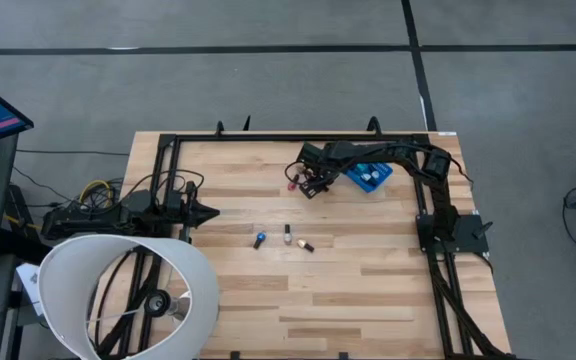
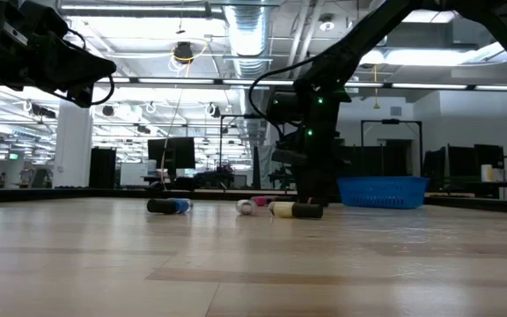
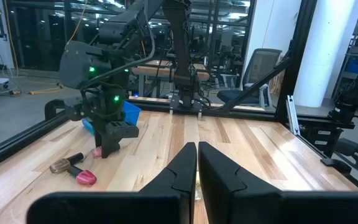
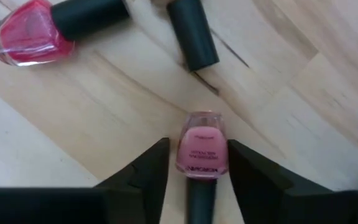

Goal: Pick & Place Nail Polish
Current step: Put the pink nail polish bottle into the blue bin

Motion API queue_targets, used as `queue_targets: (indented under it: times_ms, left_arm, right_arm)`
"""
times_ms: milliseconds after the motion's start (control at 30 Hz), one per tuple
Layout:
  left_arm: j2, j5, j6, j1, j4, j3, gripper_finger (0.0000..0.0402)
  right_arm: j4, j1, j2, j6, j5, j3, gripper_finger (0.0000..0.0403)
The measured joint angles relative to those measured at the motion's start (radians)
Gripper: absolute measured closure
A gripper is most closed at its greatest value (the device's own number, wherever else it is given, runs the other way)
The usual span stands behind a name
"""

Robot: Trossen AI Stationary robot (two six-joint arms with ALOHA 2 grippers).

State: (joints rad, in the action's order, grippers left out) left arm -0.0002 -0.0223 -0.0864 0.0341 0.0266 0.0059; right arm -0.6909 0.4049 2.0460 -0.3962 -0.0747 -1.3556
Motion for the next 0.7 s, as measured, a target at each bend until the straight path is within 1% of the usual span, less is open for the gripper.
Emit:
queue_targets:
  times_ms: [100, 200, 367, 500, 567, 700]
  left_arm:
    - [0.000, 0.000, 0.000, 0.000, 0.000, 0.000, 0.0390]
    - [0.000, 0.000, 0.000, 0.000, 0.000, 0.000, 0.0390]
    - [0.000, 0.000, 0.000, 0.000, 0.000, 0.000, 0.0390]
    - [0.000, 0.000, 0.000, 0.000, 0.000, 0.000, 0.0390]
    - [0.000, 0.000, 0.000, 0.000, 0.000, 0.000, 0.0390]
    - [0.000, 0.000, 0.000, 0.000, 0.000, 0.000, 0.0390]
  right_arm:
    - [-0.004, 0.000, 0.000, 0.003, 0.017, 0.000, 0.0283]
    - [-0.007, 0.000, 0.000, 0.004, 0.019, 0.001, 0.0296]
    - [-0.017, 0.000, 0.000, 0.035, 0.050, -0.007, 0.0287]
    - [-0.085, 0.000, -0.010, 0.069, 0.089, -0.034, 0.0286]
    - [-0.073, -0.003, -0.034, 0.083, 0.093, -0.045, 0.0292]
    - [-0.078, 0.013, -0.130, 0.106, 0.090, -0.049, 0.0296]
